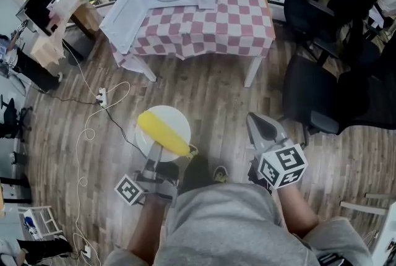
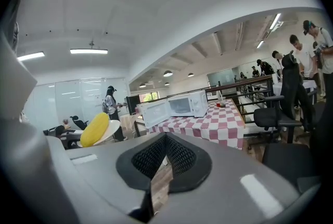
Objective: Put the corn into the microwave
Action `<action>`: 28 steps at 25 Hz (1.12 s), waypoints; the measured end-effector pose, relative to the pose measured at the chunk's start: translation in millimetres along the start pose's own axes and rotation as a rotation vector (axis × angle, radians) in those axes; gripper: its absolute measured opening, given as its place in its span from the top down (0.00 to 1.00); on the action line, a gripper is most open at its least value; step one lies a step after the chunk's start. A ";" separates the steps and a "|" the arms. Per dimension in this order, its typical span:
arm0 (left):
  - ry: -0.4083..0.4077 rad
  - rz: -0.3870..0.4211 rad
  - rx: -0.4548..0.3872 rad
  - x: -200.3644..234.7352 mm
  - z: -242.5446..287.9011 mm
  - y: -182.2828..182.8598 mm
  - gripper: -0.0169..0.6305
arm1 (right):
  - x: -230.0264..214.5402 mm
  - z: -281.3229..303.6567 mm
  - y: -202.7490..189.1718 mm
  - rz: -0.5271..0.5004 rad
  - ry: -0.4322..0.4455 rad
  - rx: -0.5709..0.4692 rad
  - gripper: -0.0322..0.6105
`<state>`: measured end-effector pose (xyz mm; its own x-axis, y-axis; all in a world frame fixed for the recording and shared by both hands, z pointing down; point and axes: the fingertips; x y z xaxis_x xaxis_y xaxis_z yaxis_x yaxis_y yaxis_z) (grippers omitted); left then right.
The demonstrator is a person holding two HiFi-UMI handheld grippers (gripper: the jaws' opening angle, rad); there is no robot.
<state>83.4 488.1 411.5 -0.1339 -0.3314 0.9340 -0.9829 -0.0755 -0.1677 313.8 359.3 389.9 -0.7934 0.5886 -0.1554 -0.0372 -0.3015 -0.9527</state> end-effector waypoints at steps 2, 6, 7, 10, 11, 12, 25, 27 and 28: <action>0.000 -0.005 0.004 1.3 3.3 -0.9 0.95 | -2.1 0.7 0.0 0.000 -0.002 0.001 0.95; -0.005 -0.007 0.019 5.7 12.9 0.1 0.95 | -2.9 6.4 1.8 -0.027 0.002 0.001 0.95; -0.006 -0.010 0.023 6.8 16.2 -0.1 0.95 | -3.9 7.8 2.2 -0.030 -0.001 0.002 0.95; -0.011 -0.016 0.034 9.8 24.6 -1.6 0.95 | -7.4 12.0 2.2 -0.024 -0.009 0.009 0.95; -0.012 -0.016 0.037 10.4 27.0 -1.4 0.95 | -8.0 13.5 2.5 -0.022 -0.010 0.010 0.95; -0.013 -0.017 0.040 10.7 29.5 -1.0 0.95 | -8.5 15.1 3.2 -0.021 -0.011 0.011 0.95; -0.008 -0.035 0.042 28.5 58.2 19.4 0.95 | -6.7 54.7 10.7 -0.046 0.002 0.032 0.95; -0.009 -0.038 0.045 31.6 66.0 23.0 0.95 | -9.1 63.4 13.7 -0.051 0.002 0.033 0.95; -0.008 -0.041 0.046 33.7 69.9 24.7 0.95 | -10.6 68.3 14.2 -0.051 0.000 0.036 0.95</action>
<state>63.4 409.4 416.7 -0.0921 -0.3348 0.9378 -0.9807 -0.1325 -0.1436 280.2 297.6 395.9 -0.7896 0.6043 -0.1065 -0.0997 -0.2977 -0.9494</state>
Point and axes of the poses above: the fingertips, and each gripper's own axes: z forward along the fingers, x to its left, y out of its top, and after that the axes turned 10 degrees about -y, right-handed
